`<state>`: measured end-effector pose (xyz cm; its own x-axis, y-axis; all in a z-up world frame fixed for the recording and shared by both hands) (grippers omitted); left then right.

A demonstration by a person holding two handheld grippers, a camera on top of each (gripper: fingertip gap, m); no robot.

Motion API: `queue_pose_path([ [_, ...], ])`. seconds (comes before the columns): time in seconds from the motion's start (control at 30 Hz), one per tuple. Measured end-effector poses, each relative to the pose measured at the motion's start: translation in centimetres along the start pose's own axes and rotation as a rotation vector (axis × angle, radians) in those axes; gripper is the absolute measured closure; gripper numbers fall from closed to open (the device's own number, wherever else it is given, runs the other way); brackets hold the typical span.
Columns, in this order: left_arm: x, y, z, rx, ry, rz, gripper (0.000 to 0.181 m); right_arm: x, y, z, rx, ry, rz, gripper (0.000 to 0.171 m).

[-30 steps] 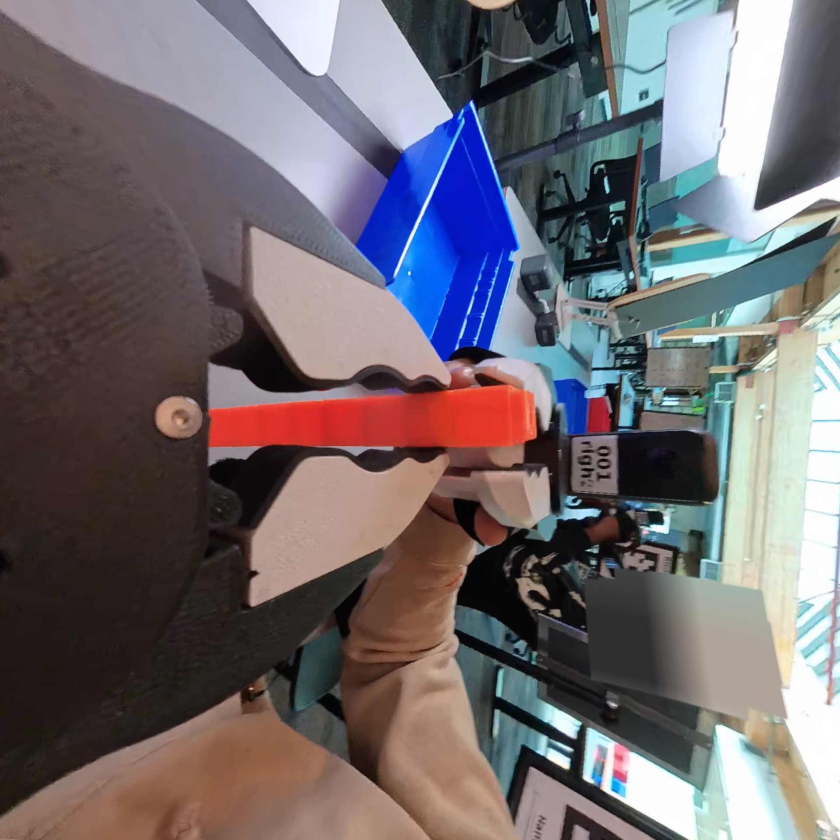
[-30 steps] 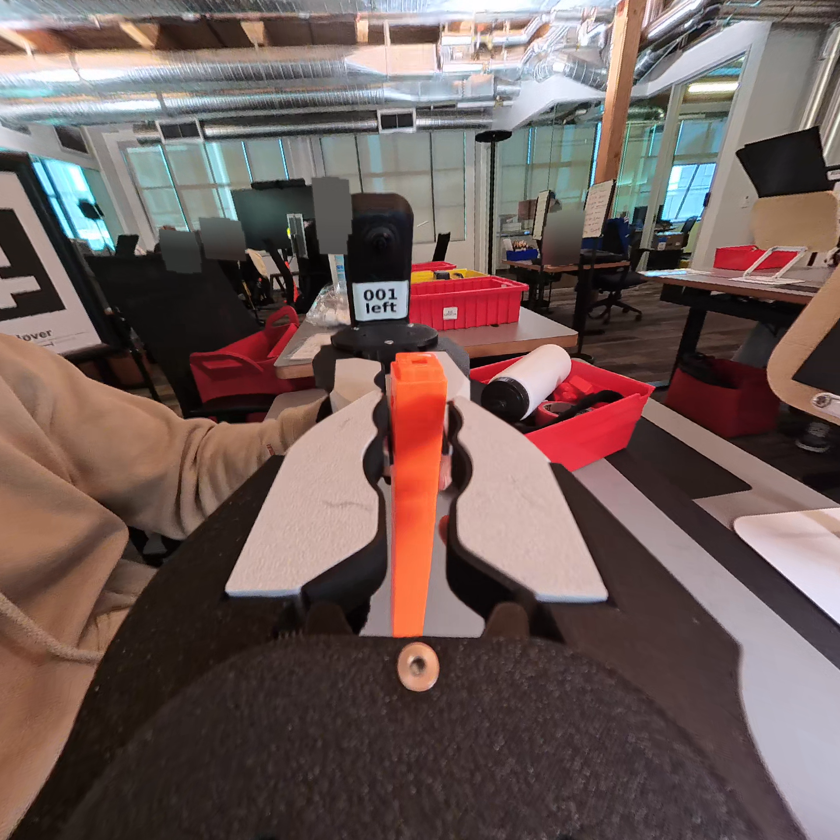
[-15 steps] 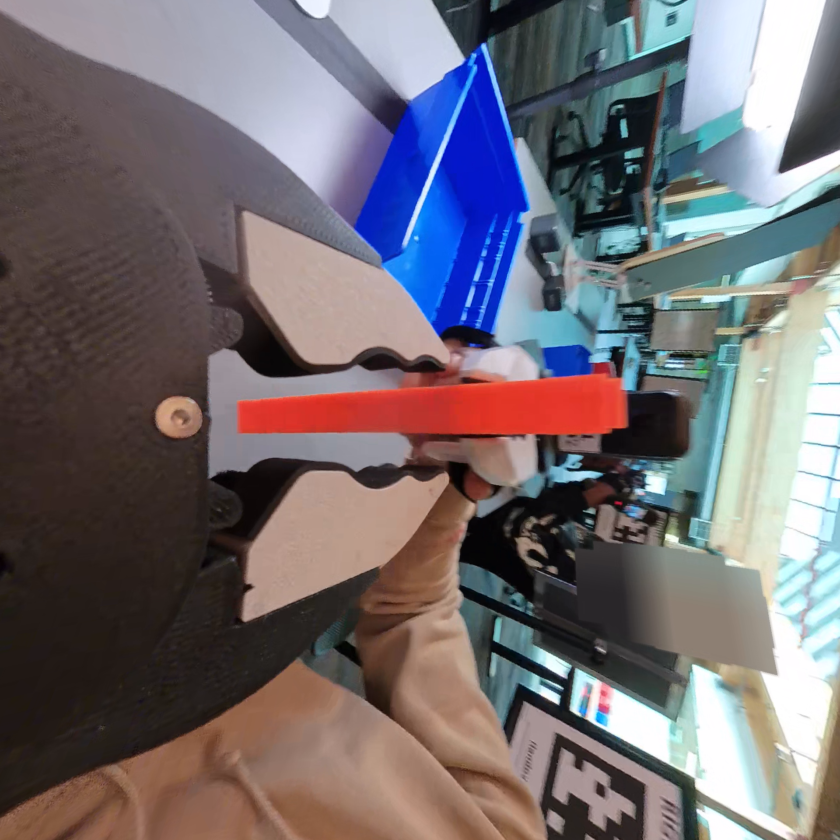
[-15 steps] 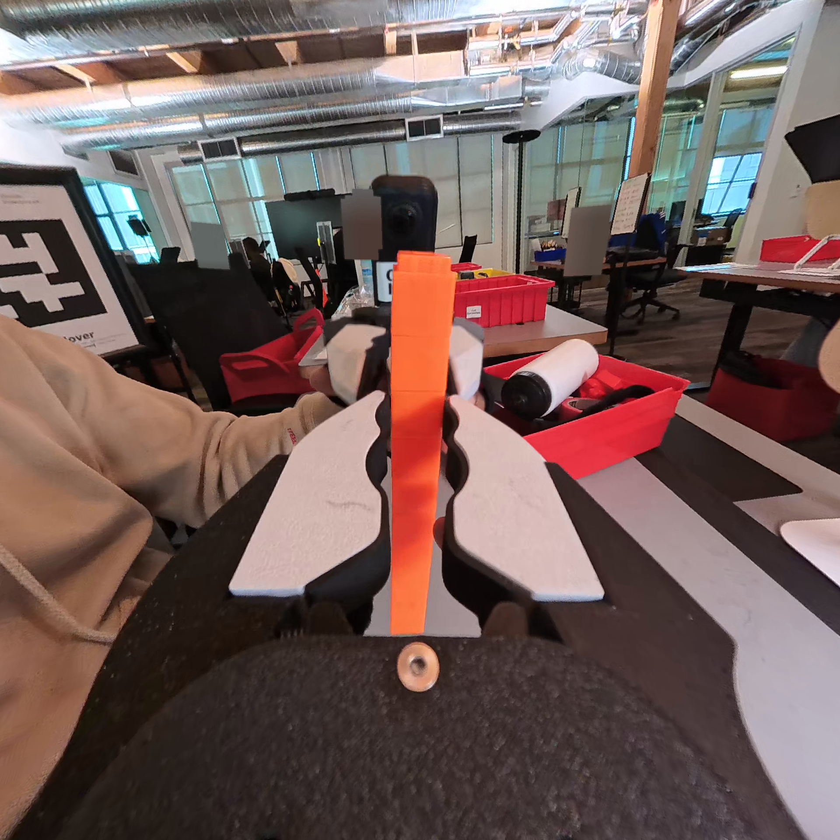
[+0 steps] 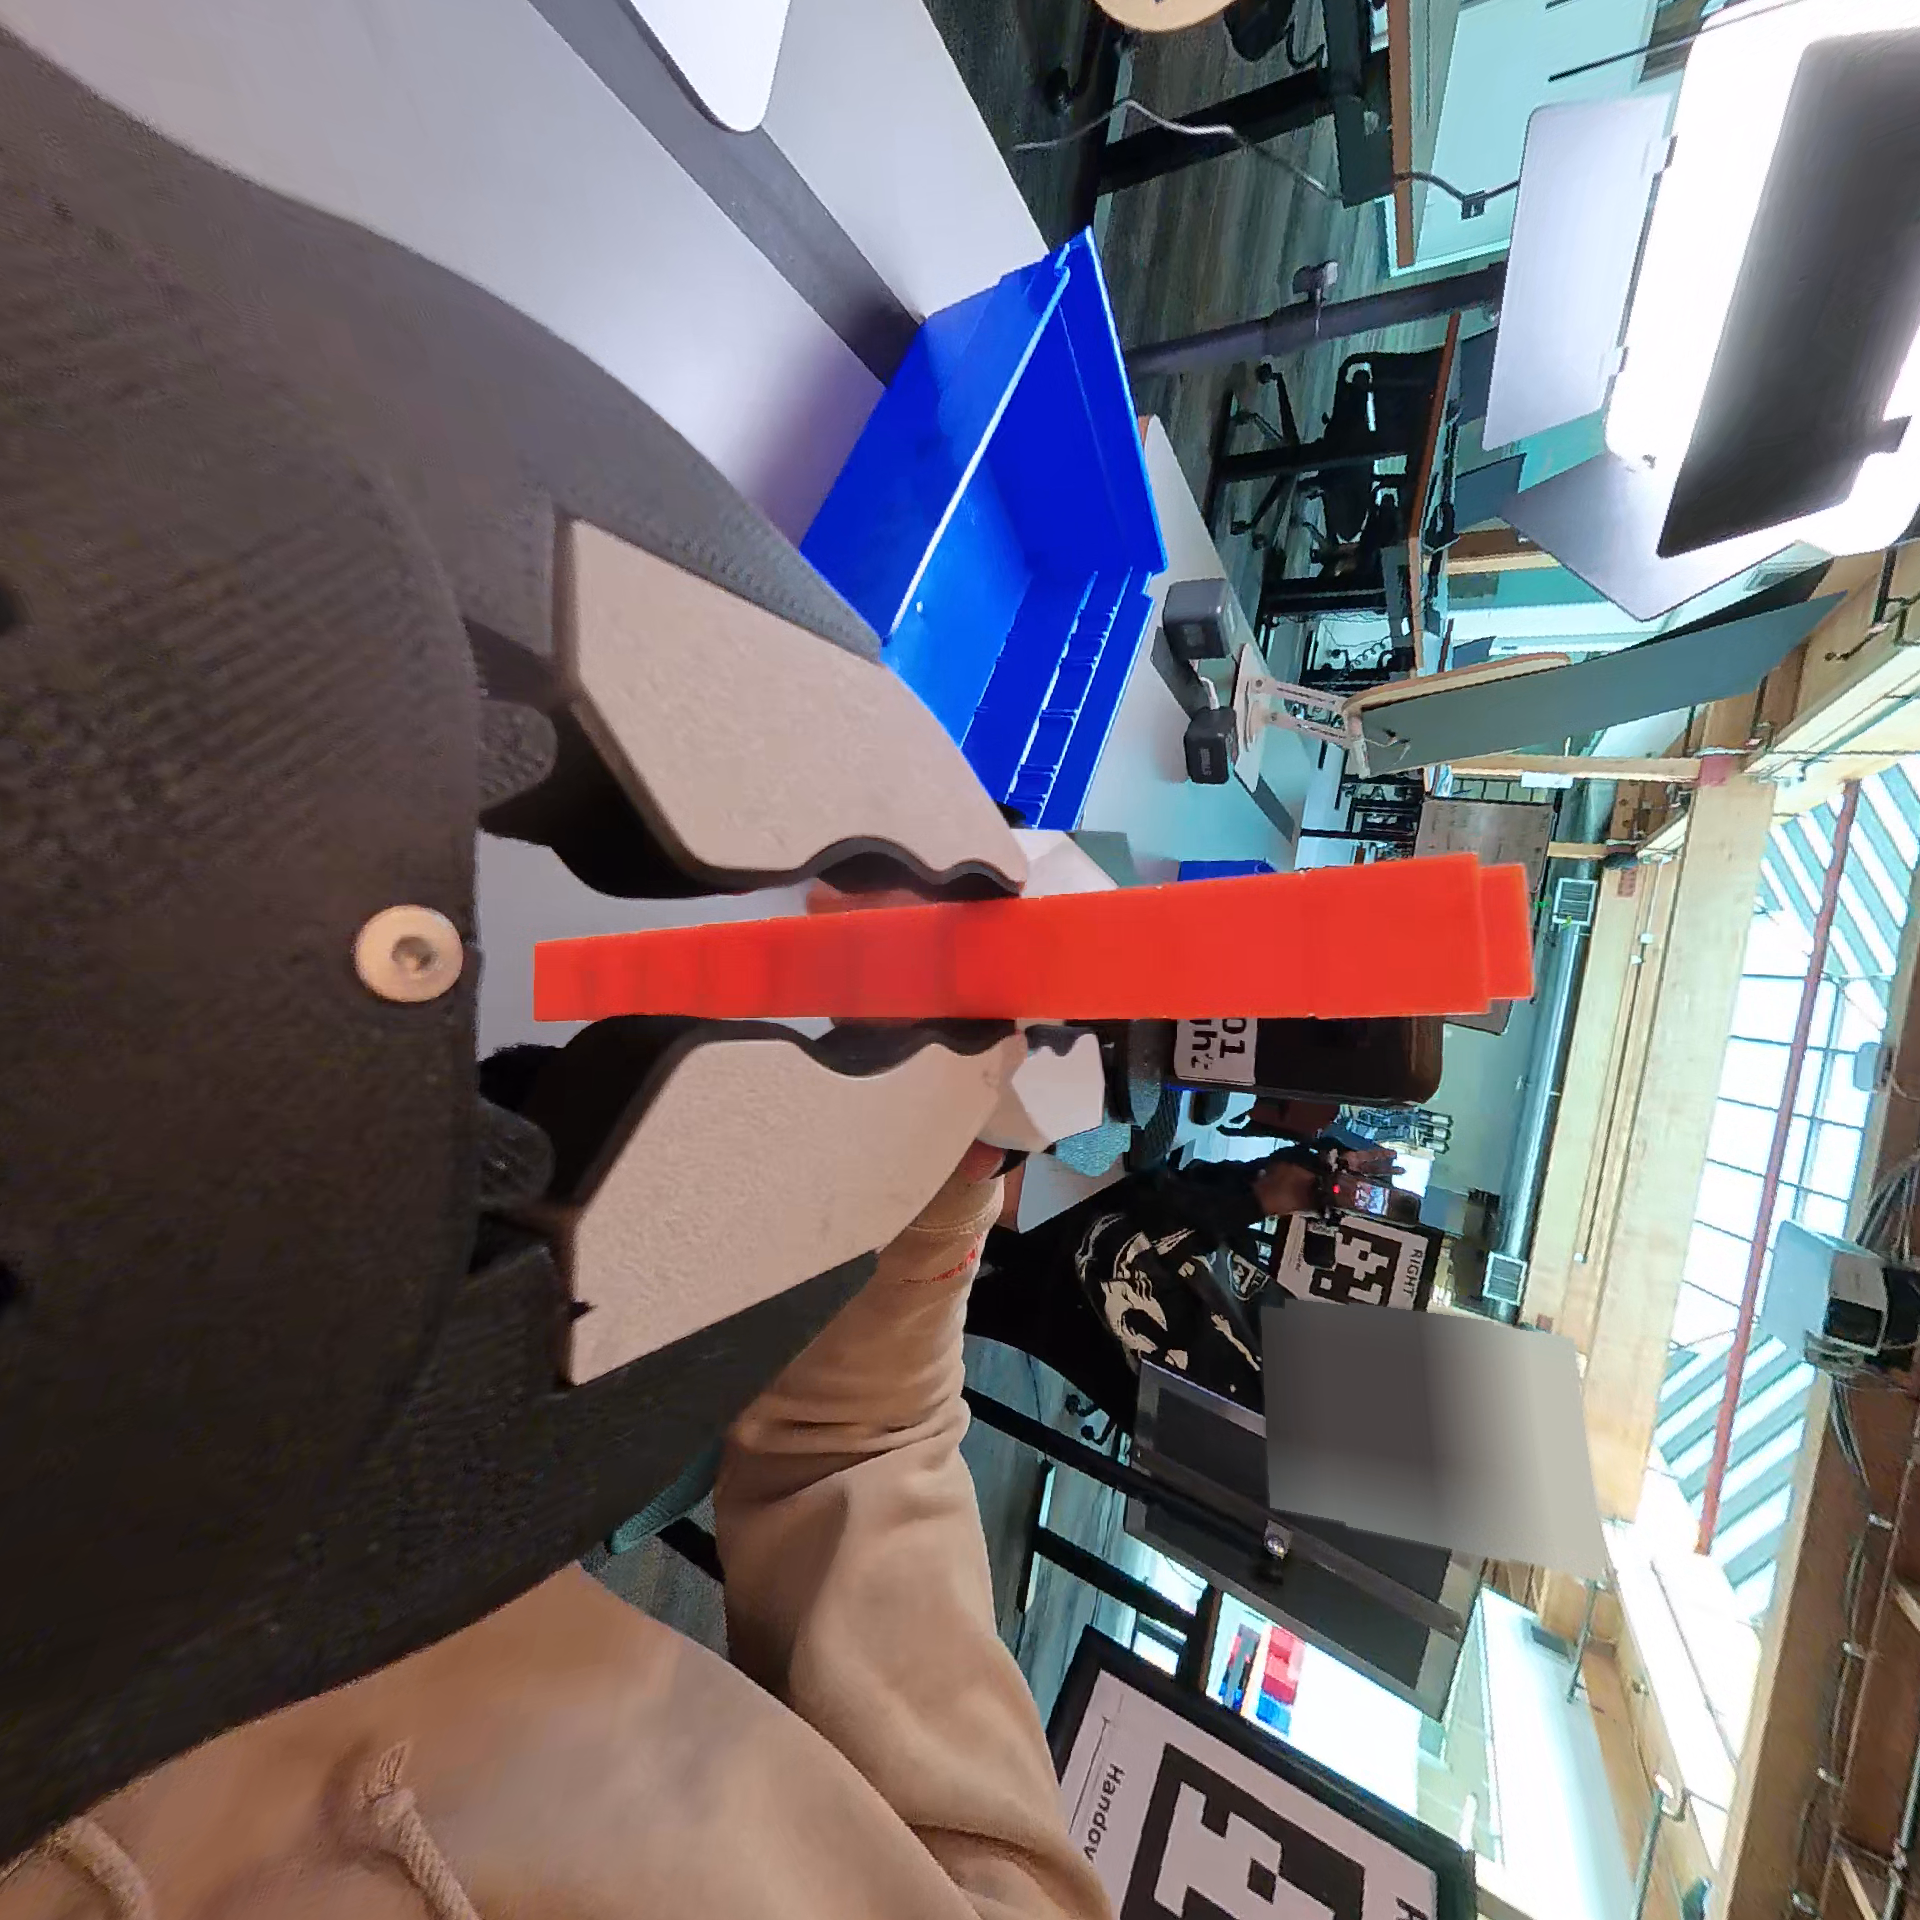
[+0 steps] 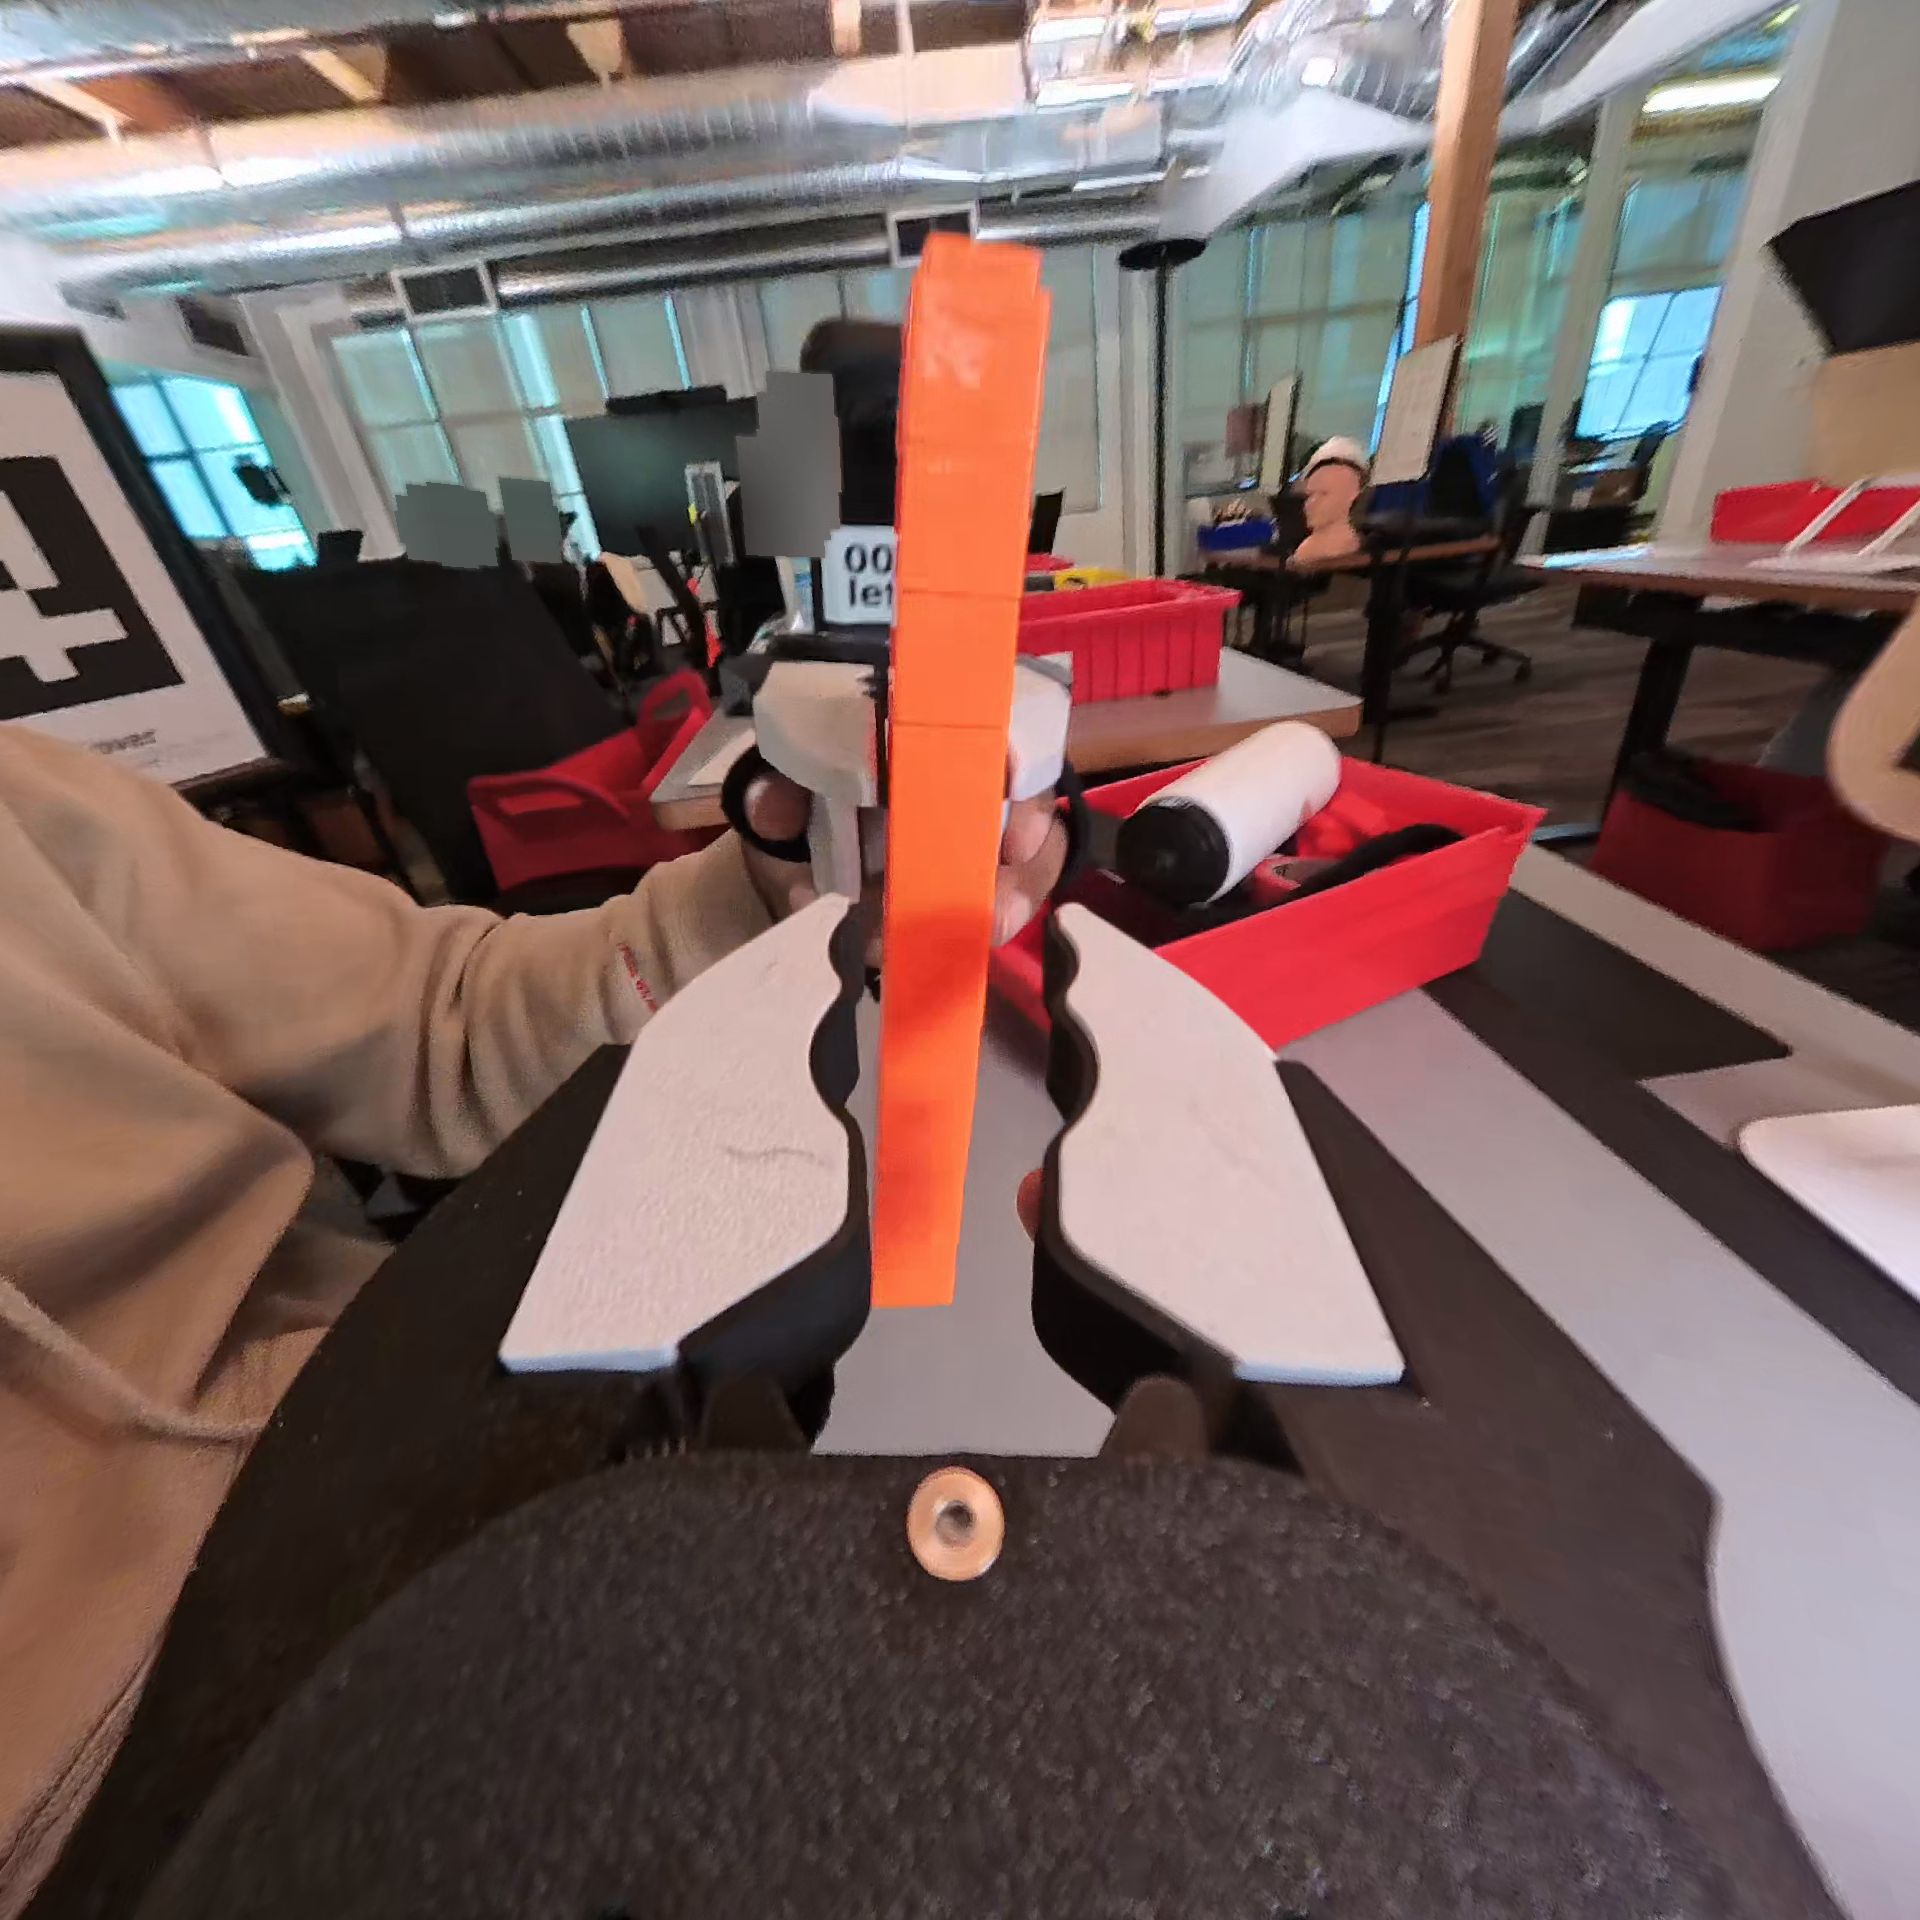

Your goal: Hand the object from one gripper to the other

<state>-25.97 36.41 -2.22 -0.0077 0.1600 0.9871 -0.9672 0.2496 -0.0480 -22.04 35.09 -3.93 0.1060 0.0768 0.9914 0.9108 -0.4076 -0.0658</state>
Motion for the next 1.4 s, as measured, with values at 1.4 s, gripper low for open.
queue_pose_path([
  [1.4, -2.4, -1.7, 0.8, -0.049, -0.034, -0.080, 0.159, 1.4, 0.0, -0.7, 0.035, -0.031, 0.089, 0.150],
])
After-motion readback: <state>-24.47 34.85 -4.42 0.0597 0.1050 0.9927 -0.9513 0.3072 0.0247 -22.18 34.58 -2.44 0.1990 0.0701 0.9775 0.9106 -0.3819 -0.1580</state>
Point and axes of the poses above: each gripper's, where its closed fingertips meet, y back along the fingers, x out of its top, z = x × y across the jaws, the point moved 2 cm from there along y, back along the fingers
